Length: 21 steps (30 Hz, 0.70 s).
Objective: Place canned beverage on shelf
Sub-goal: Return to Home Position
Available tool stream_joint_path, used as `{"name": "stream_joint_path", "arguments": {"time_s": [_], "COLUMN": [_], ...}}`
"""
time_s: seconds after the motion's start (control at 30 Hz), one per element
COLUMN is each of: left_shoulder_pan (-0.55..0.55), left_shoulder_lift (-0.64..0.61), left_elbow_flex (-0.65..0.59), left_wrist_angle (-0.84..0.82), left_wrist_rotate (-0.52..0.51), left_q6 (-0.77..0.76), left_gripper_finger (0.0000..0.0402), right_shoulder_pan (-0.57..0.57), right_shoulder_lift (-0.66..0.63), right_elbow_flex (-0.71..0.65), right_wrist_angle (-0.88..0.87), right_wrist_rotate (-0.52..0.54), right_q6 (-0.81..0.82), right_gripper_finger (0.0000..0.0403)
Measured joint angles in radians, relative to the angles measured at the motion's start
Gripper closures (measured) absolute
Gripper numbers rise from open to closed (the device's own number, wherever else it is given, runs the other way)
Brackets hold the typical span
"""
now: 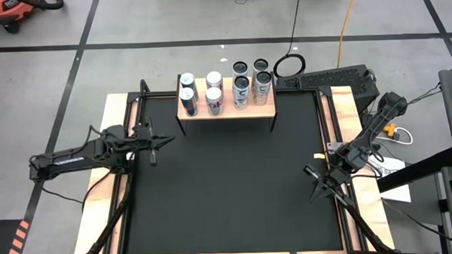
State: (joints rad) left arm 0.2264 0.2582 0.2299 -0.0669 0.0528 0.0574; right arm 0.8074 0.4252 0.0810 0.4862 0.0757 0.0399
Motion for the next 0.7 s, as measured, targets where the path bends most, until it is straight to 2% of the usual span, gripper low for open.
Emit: {"name": "stream_joint_path", "arguments": {"time_s": [0.33,0.7], "left_shoulder_pan": [0.000,0.000], "left_shoulder_lift": [0.000,0.000], "left_elbow_flex": [-0.093,-0.124], "left_wrist_angle": [0.107,0.113], "left_wrist_rotate": [0.000,0.000], "left_q6": [0.000,-0.017], "left_gripper_finger": [0.0401,0.0401], "right_shoulder_pan": [0.000,0.000], "right_shoulder_lift": [0.000,0.000], "right_elbow_flex": [-0.029,-0.030], "right_wrist_angle": [-0.019,-0.081], "right_wrist_rotate": [0.001,0.001], "right_q6": [0.001,0.000], "right_gripper_finger": [0.0403,0.0403]}}
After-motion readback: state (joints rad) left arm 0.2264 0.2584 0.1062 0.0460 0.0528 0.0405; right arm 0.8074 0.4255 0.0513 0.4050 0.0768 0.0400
